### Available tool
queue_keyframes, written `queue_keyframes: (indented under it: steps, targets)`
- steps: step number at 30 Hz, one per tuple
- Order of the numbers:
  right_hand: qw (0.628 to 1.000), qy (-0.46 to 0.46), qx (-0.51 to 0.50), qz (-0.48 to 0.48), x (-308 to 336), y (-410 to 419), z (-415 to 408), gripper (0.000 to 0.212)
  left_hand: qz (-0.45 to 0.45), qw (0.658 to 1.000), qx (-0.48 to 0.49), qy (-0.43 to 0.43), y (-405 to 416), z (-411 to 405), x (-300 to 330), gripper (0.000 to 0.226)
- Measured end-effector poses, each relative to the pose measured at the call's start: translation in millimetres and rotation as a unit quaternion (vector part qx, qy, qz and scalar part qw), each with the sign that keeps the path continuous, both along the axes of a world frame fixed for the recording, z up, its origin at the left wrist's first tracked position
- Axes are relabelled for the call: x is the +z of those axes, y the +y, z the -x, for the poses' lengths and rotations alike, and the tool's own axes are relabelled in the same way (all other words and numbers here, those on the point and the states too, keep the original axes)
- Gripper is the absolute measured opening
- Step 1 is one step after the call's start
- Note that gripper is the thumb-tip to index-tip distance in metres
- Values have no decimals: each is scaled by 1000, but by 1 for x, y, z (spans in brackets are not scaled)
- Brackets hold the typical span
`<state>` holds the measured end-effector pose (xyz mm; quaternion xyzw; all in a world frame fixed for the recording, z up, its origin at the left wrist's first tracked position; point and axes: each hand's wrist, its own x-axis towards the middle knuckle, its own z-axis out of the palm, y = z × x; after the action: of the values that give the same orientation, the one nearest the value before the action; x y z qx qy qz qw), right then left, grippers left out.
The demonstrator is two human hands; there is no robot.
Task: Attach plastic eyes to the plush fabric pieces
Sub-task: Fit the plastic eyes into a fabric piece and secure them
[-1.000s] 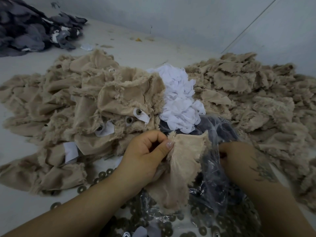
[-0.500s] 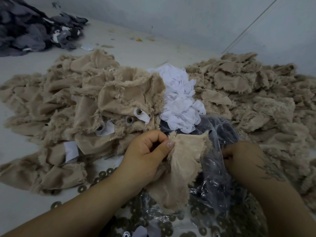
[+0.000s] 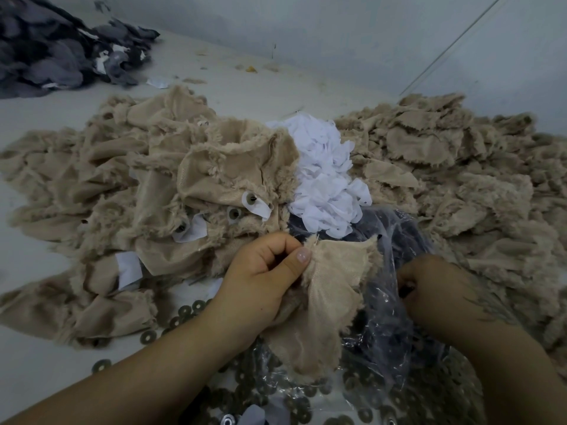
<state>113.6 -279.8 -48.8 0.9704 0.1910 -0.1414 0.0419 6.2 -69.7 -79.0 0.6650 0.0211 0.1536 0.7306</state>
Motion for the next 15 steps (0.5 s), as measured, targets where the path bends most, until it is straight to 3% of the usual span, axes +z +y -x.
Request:
queue_keyframes:
  steps: [10, 15]
  targets:
    - [994, 24, 35, -106, 8, 1, 12, 26, 3, 1000, 1, 6, 1, -2, -3, 20]
    - [999, 32, 6, -34, 7, 8, 9, 15, -5, 1000, 0, 6, 1, -2, -5, 20]
